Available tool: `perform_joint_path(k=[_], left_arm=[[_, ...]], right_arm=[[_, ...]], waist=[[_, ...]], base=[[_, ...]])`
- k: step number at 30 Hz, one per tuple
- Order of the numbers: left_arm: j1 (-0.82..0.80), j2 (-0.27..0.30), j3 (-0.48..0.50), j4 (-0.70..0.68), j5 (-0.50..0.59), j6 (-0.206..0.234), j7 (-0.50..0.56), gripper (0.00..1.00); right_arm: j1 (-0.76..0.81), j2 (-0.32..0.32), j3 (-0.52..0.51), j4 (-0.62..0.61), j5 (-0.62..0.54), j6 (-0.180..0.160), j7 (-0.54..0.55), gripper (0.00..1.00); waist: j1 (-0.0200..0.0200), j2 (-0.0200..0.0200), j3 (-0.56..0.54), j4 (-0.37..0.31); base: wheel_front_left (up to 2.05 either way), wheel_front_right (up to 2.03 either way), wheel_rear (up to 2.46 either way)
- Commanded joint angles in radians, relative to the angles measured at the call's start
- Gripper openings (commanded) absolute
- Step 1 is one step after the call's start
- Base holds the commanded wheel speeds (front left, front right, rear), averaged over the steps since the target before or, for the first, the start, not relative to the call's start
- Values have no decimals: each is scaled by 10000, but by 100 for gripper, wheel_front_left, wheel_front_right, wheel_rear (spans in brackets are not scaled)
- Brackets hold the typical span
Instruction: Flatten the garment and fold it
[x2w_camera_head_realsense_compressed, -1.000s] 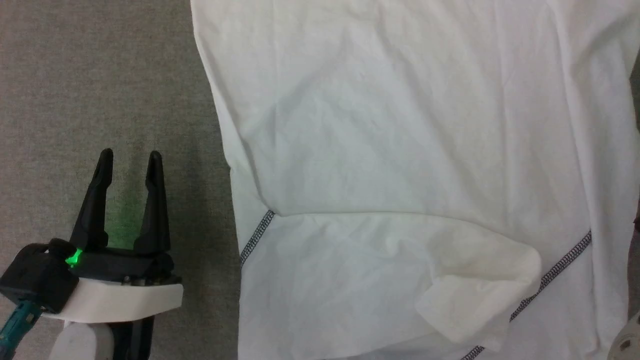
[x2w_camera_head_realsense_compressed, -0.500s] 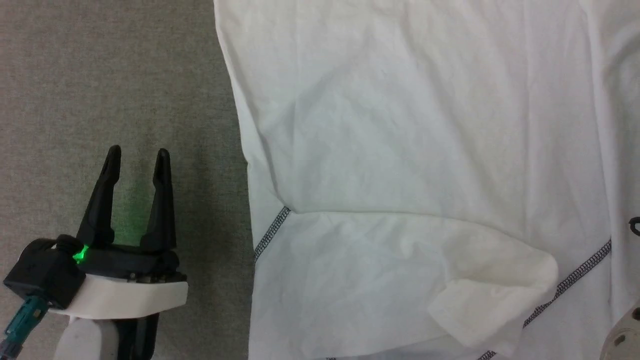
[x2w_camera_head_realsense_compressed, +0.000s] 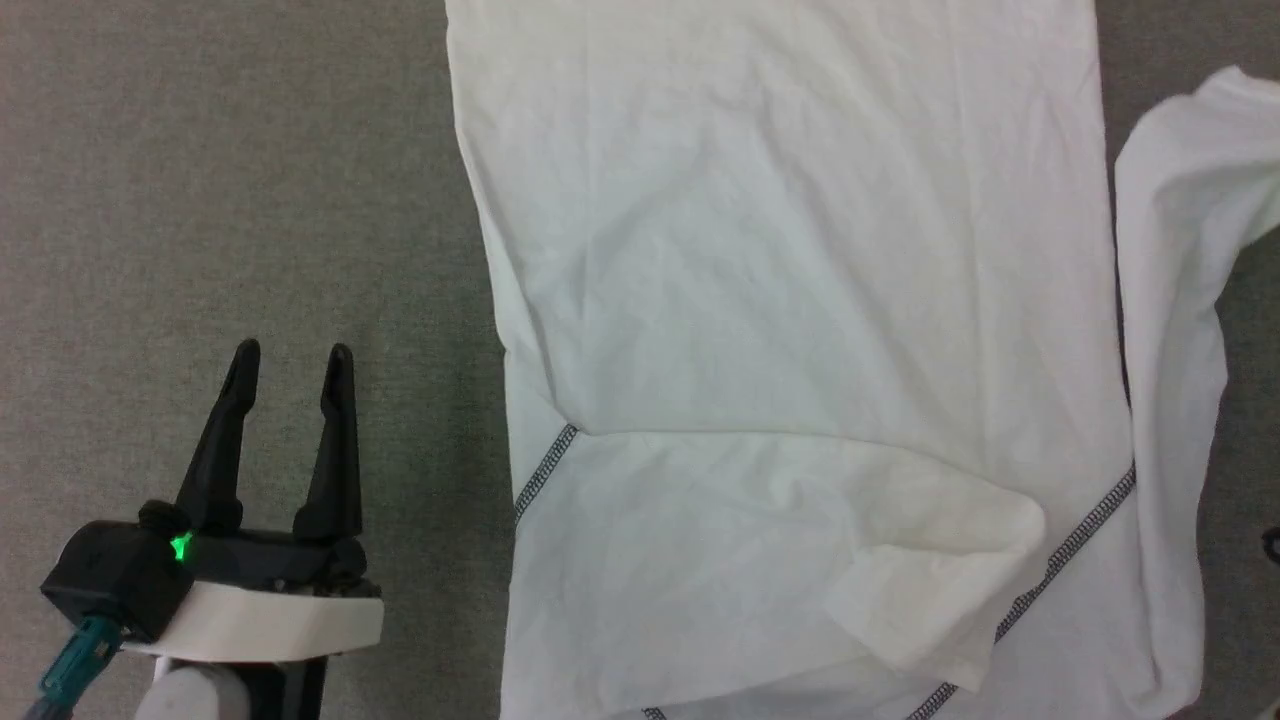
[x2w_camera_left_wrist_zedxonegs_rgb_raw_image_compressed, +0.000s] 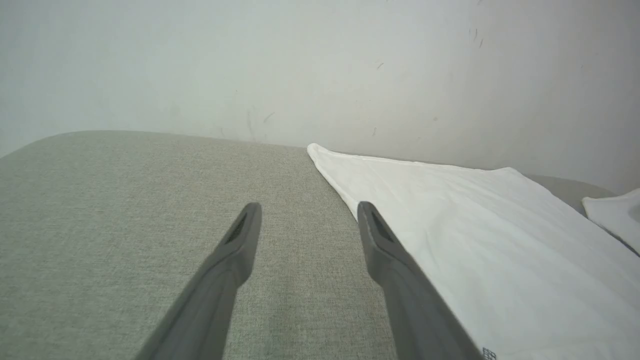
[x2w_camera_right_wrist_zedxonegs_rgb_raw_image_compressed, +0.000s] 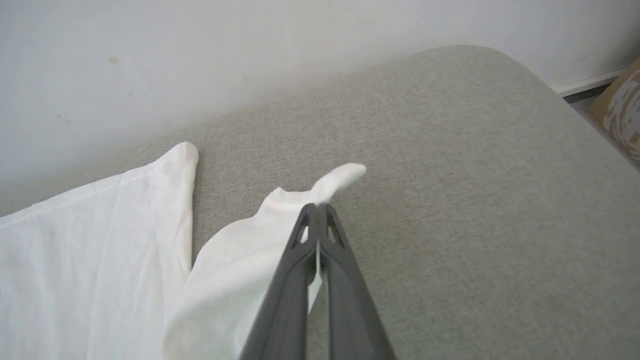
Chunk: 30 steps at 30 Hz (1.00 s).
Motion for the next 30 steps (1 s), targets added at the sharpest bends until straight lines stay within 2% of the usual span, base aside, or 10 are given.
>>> perform_joint_path(k=[1, 13, 18, 24, 30], left_arm=[[191, -38, 67, 39, 84, 78, -45, 100], [1327, -95, 228, -179, -69, 415, 103, 100], [1754, -124, 302, -250, -130, 554, 145, 100], [2146, -180, 300, -362, -184, 690, 227, 100], [2347, -172, 324, -542, -192, 812, 286, 100]], right_arm=[[325, -132, -175, -117, 125, -9, -51, 0], [2840, -1354, -2682, -990, 638, -9, 53, 0], [3481, -1708, -3198, -980, 831, -9, 12, 0], [3806, -1800, -2734, -1096, 1181, -9, -68, 0], [3972, -1544, -1143, -2010, 1940, -9, 112, 0]], waist=[[1, 0, -1010, -298], [1, 0, -2608, -609], [1, 0, -3126, -653], [1, 0, -3597, -682], [1, 0, -3891, -617]], base=[[0, 0, 0], [0, 0, 0], [0, 0, 0], [0, 0, 0], [0, 0, 0]])
